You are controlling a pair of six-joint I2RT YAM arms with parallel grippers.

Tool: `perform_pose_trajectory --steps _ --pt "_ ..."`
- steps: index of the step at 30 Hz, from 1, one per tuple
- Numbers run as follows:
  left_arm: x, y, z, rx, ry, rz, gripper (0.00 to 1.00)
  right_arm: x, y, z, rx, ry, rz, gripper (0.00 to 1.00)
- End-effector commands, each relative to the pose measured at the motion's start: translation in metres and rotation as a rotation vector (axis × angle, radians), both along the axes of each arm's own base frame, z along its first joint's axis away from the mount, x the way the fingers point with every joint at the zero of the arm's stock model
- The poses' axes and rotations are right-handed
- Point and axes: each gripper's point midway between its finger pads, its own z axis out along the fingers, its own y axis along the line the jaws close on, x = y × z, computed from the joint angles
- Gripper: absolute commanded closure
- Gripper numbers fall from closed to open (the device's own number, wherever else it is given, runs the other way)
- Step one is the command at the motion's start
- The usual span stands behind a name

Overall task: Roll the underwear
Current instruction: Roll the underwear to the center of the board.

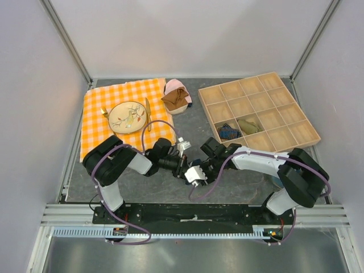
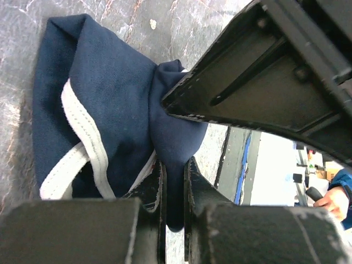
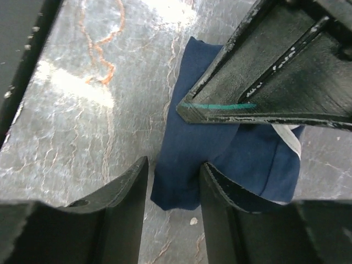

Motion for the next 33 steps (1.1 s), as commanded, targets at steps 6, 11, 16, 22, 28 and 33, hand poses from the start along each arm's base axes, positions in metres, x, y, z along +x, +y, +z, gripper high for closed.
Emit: perform_pose_trajectory --steps 6,11,16,22,28,33 --pt "0.007 0.036 -0.024 0.214 -0.011 0.216 0.56 -0.005 -0.003 -0.027 -0.174 0.11 -0.046 0.83" --pt "0.03 0.058 0.013 0.223 -0.262 0.34 0.47 -0.01 0.001 -0.019 -0.195 0.277 -0.068 0.87" --pt "0.032 0.074 0.034 0.175 -0.427 0.419 0.46 -0.023 0.001 -0.016 -0.245 0.508 -0.08 0.87" --pt "0.005 0.059 0.047 0.108 -0.625 0.308 0.46 -0.017 0.0 -0.02 -0.318 0.74 -0.187 0.86" --pt "-0.023 0.037 0.052 0.111 -0.862 0.171 0.45 -0.01 -0.009 -0.034 -0.424 0.937 -0.313 0.85" --pt "-0.03 0.022 0.06 0.126 -1.06 0.078 0.42 -0.008 -0.018 -0.046 -0.477 0.994 -0.371 0.84"
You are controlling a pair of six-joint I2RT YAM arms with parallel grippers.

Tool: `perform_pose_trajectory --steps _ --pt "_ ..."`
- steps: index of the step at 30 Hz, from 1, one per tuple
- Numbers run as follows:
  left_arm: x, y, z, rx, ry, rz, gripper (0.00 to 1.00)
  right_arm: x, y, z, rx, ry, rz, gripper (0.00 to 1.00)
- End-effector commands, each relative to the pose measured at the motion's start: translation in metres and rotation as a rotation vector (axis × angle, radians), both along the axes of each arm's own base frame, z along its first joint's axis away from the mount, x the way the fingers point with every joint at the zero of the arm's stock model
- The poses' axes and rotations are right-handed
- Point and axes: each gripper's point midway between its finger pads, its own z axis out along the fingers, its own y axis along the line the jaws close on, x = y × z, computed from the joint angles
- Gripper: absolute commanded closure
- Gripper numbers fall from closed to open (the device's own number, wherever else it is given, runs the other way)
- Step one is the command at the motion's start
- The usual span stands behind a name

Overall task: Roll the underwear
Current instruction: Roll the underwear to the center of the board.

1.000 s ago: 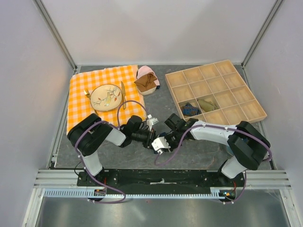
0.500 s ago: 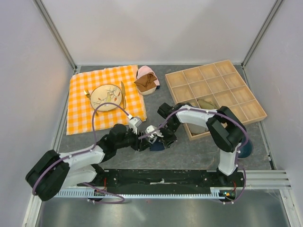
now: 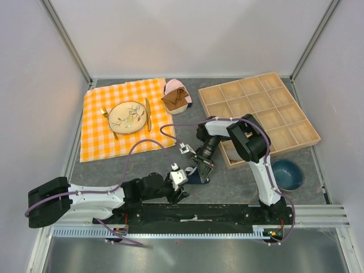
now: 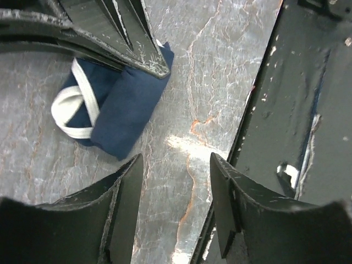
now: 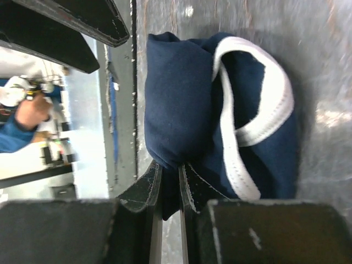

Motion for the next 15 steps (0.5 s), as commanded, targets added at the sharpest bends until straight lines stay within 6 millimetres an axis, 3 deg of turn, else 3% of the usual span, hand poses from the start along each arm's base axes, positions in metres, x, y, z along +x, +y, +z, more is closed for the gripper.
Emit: perform_pose_trajectory --steps 1,9,15 --pt "0.023 -0.016 0.027 0.026 -0.297 -0.001 0.41 -0.003 -0.027 -0.035 -0.152 0.013 0.052 0.84" --pt "0.02 -0.042 0.0 0.252 -0.443 -0.15 0.4 -0.001 -0.03 -0.04 -0.172 0.016 0.047 0.83" --pt "0.023 -0.052 0.011 0.271 -0.52 -0.164 0.4 -0.001 -0.032 -0.042 -0.183 0.016 0.049 0.83"
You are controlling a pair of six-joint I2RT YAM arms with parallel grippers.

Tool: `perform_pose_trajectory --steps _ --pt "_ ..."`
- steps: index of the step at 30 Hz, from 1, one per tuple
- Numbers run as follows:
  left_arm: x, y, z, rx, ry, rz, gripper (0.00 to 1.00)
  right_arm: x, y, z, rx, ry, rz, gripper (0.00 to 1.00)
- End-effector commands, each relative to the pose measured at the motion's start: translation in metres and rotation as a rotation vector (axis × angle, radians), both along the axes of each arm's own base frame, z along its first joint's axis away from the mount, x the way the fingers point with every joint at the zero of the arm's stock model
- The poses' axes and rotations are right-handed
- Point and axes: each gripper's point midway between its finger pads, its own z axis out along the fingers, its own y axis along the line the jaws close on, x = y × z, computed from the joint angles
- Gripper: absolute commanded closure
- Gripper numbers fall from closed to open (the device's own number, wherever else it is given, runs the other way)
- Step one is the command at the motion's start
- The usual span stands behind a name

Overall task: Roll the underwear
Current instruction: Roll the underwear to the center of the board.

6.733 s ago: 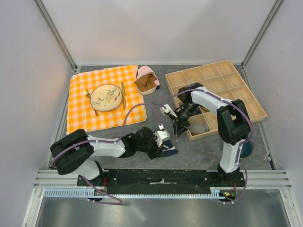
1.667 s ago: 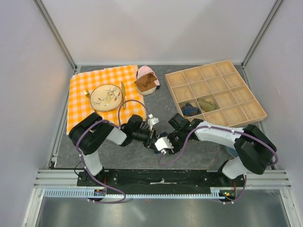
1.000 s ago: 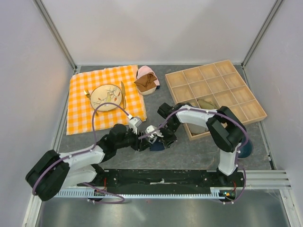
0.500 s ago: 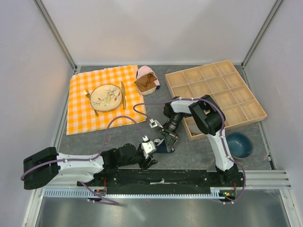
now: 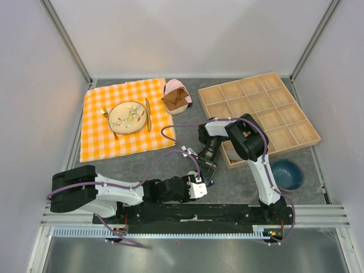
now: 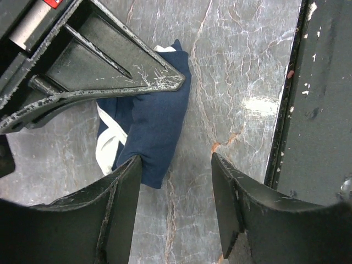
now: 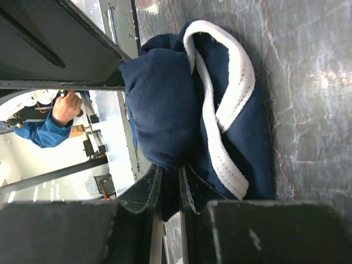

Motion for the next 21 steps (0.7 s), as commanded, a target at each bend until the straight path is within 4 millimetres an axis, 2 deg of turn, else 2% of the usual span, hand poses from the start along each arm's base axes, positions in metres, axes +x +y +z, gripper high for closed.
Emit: perform_pose_trajectory --steps 1,8,13,17,21 --pt "0.013 -0.017 0.033 -0.04 -0.153 -0.03 0.4 0.016 -0.01 -0.042 -0.006 -0.135 0.087 0.83" --pt "0.005 -0.014 0.056 -0.109 -0.169 -0.046 0.4 0.016 -0.009 -0.042 -0.008 -0.141 0.09 0.83" --pt "0.005 -0.015 0.057 -0.096 -0.18 -0.064 0.4 0.017 -0.01 -0.043 -0.011 -0.146 0.093 0.83" --pt "0.003 -0.021 0.043 -0.041 -0.18 -0.097 0.4 0.018 -0.01 -0.042 -0.011 -0.152 0.09 0.83" --pt "0.01 -0.026 0.021 0.051 -0.187 -0.092 0.41 0.018 -0.01 -0.042 -0.011 -0.157 0.092 0.82"
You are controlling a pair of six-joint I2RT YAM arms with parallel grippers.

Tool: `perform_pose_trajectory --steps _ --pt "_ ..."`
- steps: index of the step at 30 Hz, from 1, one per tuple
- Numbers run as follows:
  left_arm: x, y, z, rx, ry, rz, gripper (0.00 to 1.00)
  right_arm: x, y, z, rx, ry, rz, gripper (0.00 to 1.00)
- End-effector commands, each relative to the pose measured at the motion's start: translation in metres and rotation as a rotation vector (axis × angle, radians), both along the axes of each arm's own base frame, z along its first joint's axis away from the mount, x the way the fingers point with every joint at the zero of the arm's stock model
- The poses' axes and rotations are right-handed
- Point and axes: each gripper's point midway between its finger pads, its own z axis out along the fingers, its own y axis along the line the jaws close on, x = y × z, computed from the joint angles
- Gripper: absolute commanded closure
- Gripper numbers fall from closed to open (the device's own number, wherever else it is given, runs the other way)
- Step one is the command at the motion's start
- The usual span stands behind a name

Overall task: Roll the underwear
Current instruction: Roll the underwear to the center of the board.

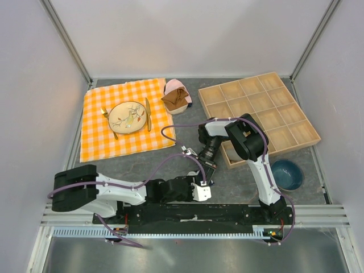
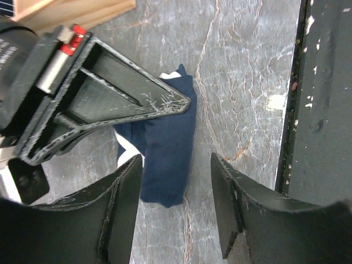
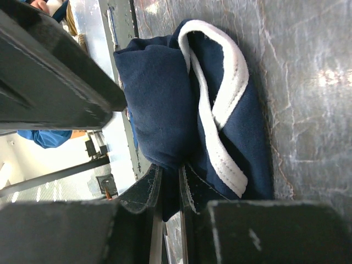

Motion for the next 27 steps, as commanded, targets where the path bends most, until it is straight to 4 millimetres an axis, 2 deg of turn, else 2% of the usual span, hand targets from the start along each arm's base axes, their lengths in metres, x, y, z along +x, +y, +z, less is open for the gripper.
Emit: perform_pose_trajectory --steps 1,5,6,8,9,13,15,17,18,20,21,22,24,27 --pt "0.009 -0.015 -0.005 0.062 -0.07 -0.025 0.42 0.018 -0.009 -0.042 0.002 -0.162 0.098 0.83" --pt "0.015 -0.011 -0.018 0.11 -0.066 0.01 0.49 0.018 -0.009 -0.042 0.0 -0.162 0.097 0.82" --pt "0.016 -0.011 -0.02 0.114 -0.058 0.017 0.64 0.019 -0.009 -0.041 0.003 -0.166 0.097 0.82" --pt "0.014 -0.007 -0.029 0.136 -0.021 0.03 0.84 0.019 -0.009 -0.04 0.007 -0.173 0.1 0.81" --pt "0.014 -0.005 -0.03 0.136 -0.008 0.038 0.98 0.02 -0.008 -0.039 0.011 -0.174 0.099 0.81" --pt "0.009 -0.001 -0.04 0.123 0.13 0.072 0.98 0.023 -0.002 -0.027 0.074 -0.208 0.108 0.76" --pt "0.003 -0.001 -0.039 0.102 0.214 0.066 0.98 0.029 0.002 -0.011 0.124 -0.258 0.106 0.68" --pt "0.01 0.003 -0.039 0.065 0.317 0.119 0.98 0.036 0.008 0.008 0.191 -0.326 0.103 0.59" --pt "0.002 0.003 -0.041 0.049 0.405 0.106 0.98 0.039 0.009 0.015 0.211 -0.347 0.099 0.58" --pt "0.009 0.009 -0.044 0.021 0.507 0.14 0.98 0.047 0.011 0.029 0.26 -0.417 0.078 0.54" --pt "0.002 0.009 -0.046 0.015 0.586 0.127 0.98 0.05 0.011 0.033 0.272 -0.444 0.07 0.53" --pt "0.007 0.013 -0.047 -0.002 0.64 0.161 0.98 0.053 0.01 0.036 0.279 -0.469 0.062 0.52" --pt "0.001 0.017 -0.051 -0.006 0.731 0.165 0.98 0.063 0.007 0.045 0.304 -0.536 0.031 0.5" --pt "0.001 0.019 -0.052 -0.031 0.834 0.182 0.98 0.071 0.003 0.056 0.339 -0.603 0.001 0.49"
